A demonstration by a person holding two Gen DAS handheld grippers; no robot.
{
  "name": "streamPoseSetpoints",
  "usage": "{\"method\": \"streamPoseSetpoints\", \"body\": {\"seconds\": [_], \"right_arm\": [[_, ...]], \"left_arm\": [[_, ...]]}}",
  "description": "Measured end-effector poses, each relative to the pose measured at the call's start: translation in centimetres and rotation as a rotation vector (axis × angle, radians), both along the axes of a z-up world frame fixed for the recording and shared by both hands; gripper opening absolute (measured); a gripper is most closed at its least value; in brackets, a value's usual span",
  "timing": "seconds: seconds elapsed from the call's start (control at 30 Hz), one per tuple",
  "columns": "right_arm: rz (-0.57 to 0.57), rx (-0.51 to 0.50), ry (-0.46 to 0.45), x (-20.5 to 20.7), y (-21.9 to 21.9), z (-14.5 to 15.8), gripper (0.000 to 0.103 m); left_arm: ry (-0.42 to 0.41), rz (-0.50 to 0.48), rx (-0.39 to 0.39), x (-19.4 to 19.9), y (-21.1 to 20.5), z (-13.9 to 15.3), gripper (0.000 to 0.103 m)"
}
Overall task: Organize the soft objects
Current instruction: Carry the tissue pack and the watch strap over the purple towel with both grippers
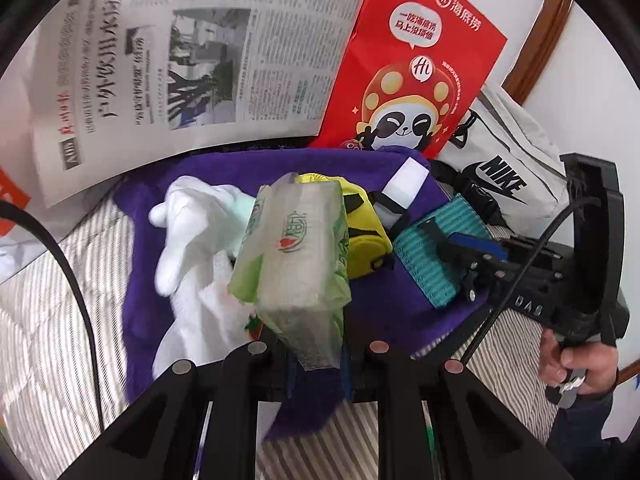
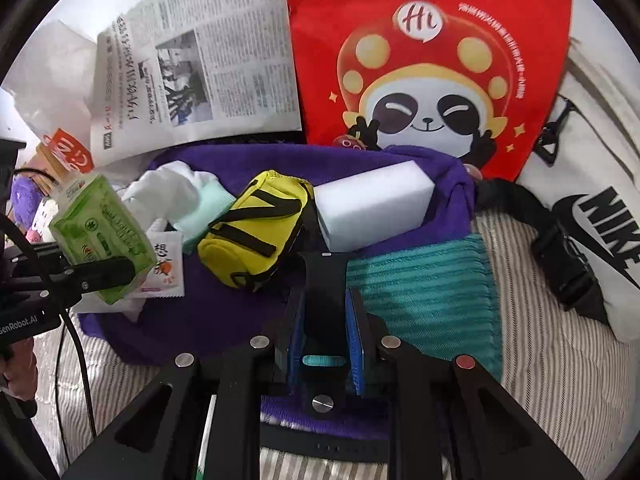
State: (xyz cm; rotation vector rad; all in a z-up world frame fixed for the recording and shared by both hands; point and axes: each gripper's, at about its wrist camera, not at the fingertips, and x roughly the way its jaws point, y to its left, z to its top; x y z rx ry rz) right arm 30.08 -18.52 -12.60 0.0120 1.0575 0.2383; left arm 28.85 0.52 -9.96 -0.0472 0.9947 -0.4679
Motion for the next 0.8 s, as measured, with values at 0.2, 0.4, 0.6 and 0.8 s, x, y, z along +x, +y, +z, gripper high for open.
{"method": "streamPoseSetpoints", "body": {"seconds": [0.2, 0.4, 0.6, 0.8], "right_arm": [[0.011, -0.056, -0.007, 0.4, 1.1, -1.2, 0.021], [0.032, -0.065, -0.026, 0.4, 1.6, -1.6, 0.021], [0.043, 0.026, -0.038, -0.4, 0.8, -1.4, 0.037], [0.047, 0.015, -0.114, -2.3, 0.7, 0.2, 0.065]], "left_arm": [[0.014, -0.023, 0.017, 1.8, -1.0, -1.2, 0.016], [0.028, -0.033, 0.013, 2.0, -0.8, -2.1, 0.016], [0.037, -0.056, -0.022, 1.6, -0.4, -2.1, 0.016], [0.08, -0.09, -0.005, 1.3, -1.5, -3.3, 0.016]]}}
